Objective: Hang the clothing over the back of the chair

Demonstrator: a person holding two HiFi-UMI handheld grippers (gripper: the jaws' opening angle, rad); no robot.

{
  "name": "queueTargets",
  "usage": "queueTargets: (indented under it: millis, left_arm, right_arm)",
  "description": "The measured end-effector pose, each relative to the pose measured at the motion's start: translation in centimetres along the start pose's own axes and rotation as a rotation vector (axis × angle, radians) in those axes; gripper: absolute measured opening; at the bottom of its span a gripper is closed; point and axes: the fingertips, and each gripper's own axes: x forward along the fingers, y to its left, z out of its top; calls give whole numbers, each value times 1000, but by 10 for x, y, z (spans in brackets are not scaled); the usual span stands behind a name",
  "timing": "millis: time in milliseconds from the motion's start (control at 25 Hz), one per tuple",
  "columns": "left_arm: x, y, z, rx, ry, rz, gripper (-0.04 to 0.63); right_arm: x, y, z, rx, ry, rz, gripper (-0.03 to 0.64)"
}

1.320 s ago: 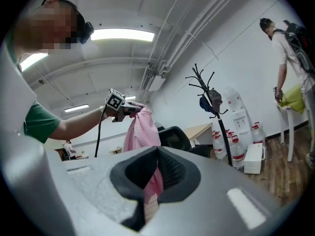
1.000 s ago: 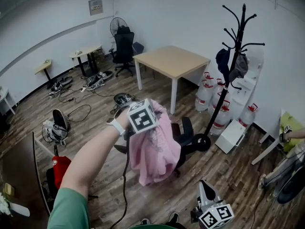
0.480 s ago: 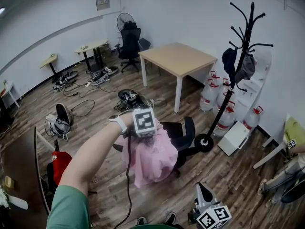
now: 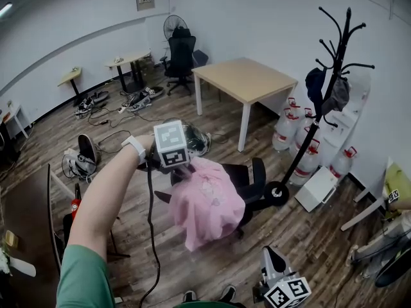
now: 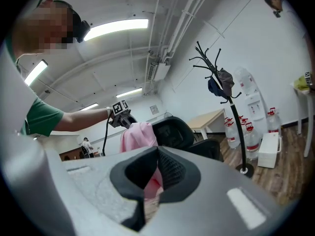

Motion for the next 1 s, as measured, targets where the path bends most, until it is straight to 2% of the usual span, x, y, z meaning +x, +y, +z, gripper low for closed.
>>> queueTargets:
  millis: [120,280,400,520,600,680,800,920,1000]
  left_arm:
    - [-23,6,-3,-10,-114,47,281]
    - [-59,2,-5,27,-316,172,279]
    - [-81,-26,-11,39,-507,239,276]
    - [-91,-58,-33,26,-648,306,271]
    - [-94,-71,-52,-19,-724,381,250]
    - [-95,-81,-72,-88,-784,484,199]
    - [-90,-99,-99,-176,-832,621,142]
    - [-89,-120,-123,-266,-869,727,106]
    - [-90,-135,-141,-348,-918,767,87]
  right_arm:
    - [1,-3,10,-15,-18,-18,5]
    - [3,-2,26,-50,-50,-34,3]
    - [3,6,37,-75,-74,-38,5]
    - [5,19,43,-96,-94,-32,3]
    - [8,28,45,-109,-103,-26,5]
    - [10,38,47,-120,-111,-22,3]
    - [14,52,49,-135,-119,-16,4]
    - [20,69,51,-150,-132,-15,5]
    - [23,81,51,-169,-145,-29,3]
